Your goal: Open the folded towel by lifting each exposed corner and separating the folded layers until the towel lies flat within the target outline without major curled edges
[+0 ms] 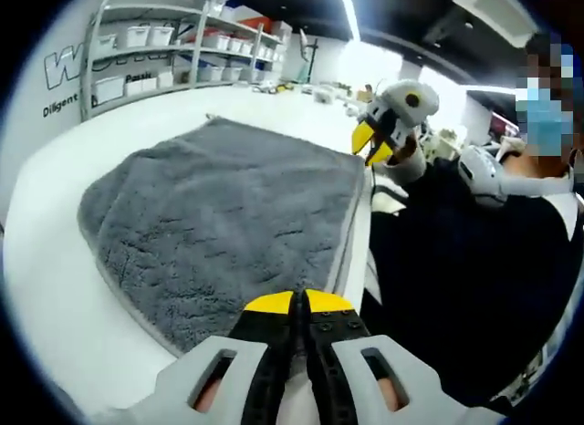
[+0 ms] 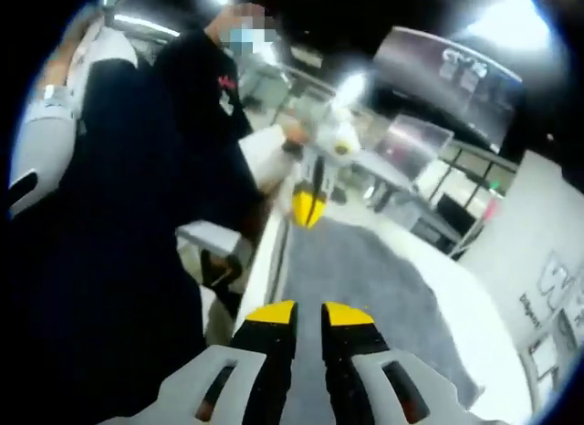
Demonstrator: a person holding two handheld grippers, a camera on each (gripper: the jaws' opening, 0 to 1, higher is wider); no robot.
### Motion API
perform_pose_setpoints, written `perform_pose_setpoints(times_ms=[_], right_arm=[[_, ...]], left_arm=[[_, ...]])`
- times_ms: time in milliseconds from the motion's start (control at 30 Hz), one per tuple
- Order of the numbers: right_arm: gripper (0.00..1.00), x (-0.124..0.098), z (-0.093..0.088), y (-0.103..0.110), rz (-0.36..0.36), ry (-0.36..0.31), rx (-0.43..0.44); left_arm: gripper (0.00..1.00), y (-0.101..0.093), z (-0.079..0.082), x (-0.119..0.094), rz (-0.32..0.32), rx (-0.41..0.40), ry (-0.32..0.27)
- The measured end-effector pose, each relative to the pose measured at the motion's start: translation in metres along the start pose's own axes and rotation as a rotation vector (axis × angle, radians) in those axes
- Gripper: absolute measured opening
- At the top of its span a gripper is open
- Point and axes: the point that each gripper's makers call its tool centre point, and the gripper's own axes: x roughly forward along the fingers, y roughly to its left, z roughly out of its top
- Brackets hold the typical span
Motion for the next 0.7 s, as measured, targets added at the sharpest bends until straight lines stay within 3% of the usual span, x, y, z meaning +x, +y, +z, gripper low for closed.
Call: perform_pose_setpoints(times_ms=[100,333,700], right_arm=[[0.1,0.013,0.004,-0.002,-0.053,0.003,-0.068],[0.2,0.036,0.003,0.008,-0.058,0.013,-0.095],[0.33,0.066,0.009,-0.002,-0.201,0.031,-0.193]], left_arm=[[0.02,-0.003,0.004,-0.003,0.004,0.025,-0.014],[0.02,-0.01,0.009,-0.009,0.01,0.047,-0.046],[0.02,-0.011,0.01,-0.019,0.021,0.061,-0.085]])
